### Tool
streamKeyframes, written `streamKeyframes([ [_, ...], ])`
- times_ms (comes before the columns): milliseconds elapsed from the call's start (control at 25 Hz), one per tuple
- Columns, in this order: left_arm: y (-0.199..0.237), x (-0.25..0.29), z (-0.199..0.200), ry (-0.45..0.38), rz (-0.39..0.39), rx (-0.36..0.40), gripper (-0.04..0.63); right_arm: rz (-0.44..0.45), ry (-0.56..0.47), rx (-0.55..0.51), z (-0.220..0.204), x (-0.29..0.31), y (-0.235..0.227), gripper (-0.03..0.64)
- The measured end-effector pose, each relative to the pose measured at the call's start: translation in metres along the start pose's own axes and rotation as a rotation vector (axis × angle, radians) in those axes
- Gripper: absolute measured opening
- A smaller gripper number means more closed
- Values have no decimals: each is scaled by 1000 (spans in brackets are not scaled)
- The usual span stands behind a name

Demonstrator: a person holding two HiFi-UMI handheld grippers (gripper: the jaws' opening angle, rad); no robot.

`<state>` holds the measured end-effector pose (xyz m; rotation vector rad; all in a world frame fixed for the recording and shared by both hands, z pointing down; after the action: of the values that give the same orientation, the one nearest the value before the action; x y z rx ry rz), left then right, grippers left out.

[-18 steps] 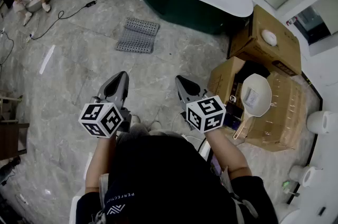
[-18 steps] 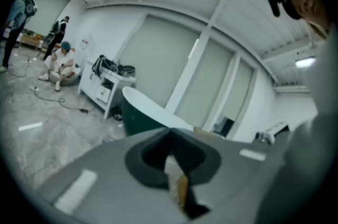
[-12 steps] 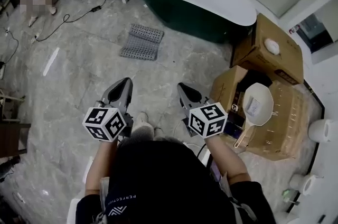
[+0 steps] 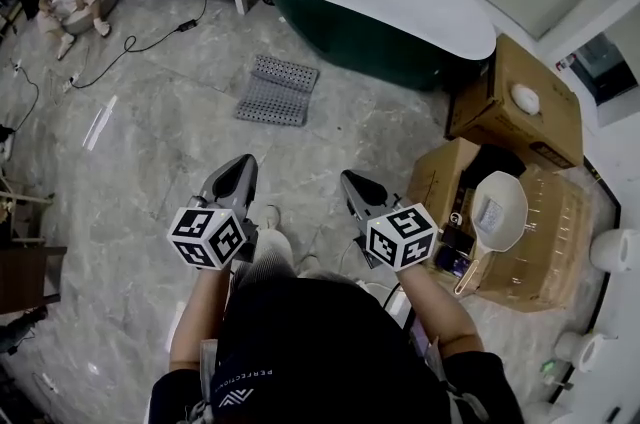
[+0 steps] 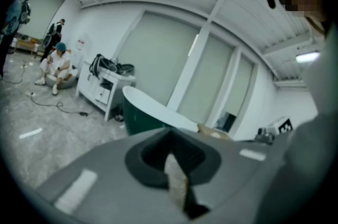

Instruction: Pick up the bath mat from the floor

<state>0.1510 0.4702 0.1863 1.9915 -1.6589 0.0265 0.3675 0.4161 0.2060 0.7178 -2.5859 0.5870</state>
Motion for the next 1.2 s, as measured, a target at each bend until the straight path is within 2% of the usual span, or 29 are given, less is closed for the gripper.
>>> streamKeyframes([
  [200,36,28,18,35,-15,17,5,-33,23,40,14,40,-16,-2],
  [400,80,55,36,105,-34,84,5,-45,50,44,36,94,-19,-2],
  [680,133,91,63,116,-91,123,5,-42,75,37,60,162,-19,-2],
  [920,161,109,71,173,-164,207,5,-67,95,32,72,200,-25,-2],
  [1200,193,147,67,197,-148,164,5,-61,146,21,76,242,-50,0],
])
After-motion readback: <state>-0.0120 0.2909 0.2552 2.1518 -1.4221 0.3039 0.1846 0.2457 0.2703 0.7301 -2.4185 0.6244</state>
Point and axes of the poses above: the fingertips, and each gripper's own axes: x forward along the fingers, y to its left, z out of its top, the point moved 5 cm from there along -x, backward along the fingers, and after that the axes turned 5 degrees about y, right-handed, at the moved point
